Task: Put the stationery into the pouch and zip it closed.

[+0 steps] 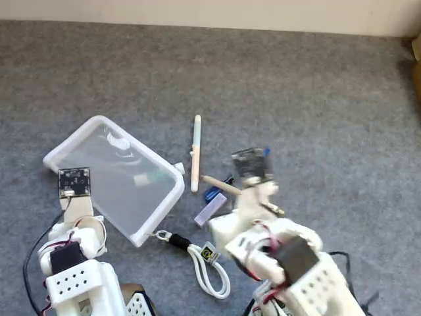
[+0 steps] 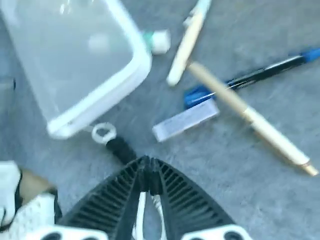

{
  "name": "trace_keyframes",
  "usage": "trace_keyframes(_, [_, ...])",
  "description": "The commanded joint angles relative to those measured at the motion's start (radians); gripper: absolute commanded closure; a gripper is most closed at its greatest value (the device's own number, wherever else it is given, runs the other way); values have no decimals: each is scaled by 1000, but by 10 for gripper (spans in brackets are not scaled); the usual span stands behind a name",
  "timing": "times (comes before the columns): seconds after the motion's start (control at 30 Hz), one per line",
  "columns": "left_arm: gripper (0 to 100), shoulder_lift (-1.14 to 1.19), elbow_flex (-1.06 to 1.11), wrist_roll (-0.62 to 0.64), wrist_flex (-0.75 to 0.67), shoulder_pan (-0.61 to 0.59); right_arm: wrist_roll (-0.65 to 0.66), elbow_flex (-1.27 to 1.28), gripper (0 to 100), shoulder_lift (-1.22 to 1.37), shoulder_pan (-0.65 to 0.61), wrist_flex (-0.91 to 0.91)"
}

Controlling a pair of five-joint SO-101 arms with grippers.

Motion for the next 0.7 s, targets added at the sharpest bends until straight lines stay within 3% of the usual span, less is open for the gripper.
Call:
trace_keyframes(0.0, [994,-8,-68,14,8,-50,-11,-65,989,168,-38,-5])
trace_keyframes(0.2, [994,-8,-87,14,11,-65,137,-62,988,232,-113,-24])
trace_keyframes(0.53, [994,-8,-85,14,11,-85,322,150,988,239,-209,-363])
trace_keyframes(0.67, [994,-8,-85,14,9,-85,330,200,952,239,-234,-446])
